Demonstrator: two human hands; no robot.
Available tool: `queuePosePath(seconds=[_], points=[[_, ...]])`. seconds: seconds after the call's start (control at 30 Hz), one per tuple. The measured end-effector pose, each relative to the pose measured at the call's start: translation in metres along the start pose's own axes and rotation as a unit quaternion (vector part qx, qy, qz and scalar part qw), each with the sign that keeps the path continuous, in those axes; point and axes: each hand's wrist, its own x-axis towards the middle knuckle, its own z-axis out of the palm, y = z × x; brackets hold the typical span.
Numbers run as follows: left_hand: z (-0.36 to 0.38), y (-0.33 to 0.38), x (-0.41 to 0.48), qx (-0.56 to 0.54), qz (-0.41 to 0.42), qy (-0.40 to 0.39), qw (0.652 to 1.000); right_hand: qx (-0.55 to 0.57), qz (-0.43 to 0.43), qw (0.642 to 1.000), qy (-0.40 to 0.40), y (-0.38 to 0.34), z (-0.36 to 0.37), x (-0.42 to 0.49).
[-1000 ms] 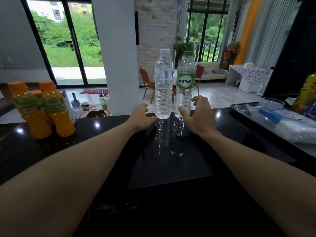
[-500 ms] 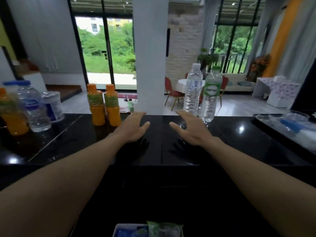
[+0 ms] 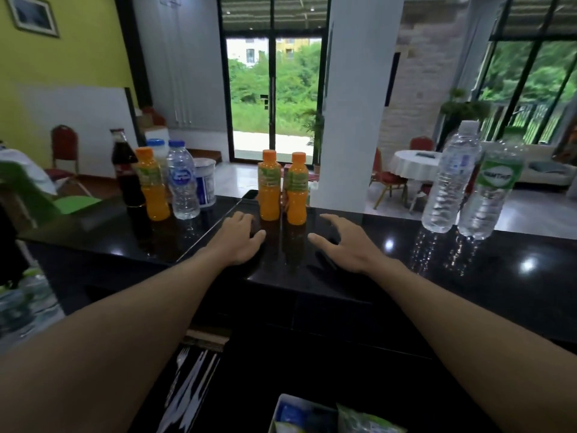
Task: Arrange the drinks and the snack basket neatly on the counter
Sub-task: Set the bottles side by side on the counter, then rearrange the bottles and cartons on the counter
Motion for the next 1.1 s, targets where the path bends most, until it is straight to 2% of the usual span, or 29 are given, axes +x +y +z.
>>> queuePosePath(seconds=[0.2,0.4,0.53,0.73,0.9,1.1], points=[[-0.003,-0.034,0.015,0.001,-0.01,0.0,1.0,-0.025,-0.002,1.0,0.018,-0.012,0.022,0.033],[0.004,-0.037,0.019,-0.017,-0.007,0.004,1.0,-0.115,0.018,0.993,0.012,-0.015,0.029,0.043],[0.003,-0.039,0.019,-0.009,-0.019,-0.013,1.0,-0.105,0.027,0.994,0.008,-0.015,0.03,0.043],[0.004,-0.039,0.021,-0.008,-0.021,-0.01,1.0,-0.014,0.048,0.998,0.046,-0.012,0.028,0.043],[0.006,-0.04,0.022,0.0,-0.02,-0.007,1.0,0.001,0.059,0.997,0.049,-0.01,0.029,0.045],[0.006,-0.039,0.024,0.029,-0.006,-0.005,1.0,0.052,0.122,0.99,0.052,-0.007,0.028,0.054]])
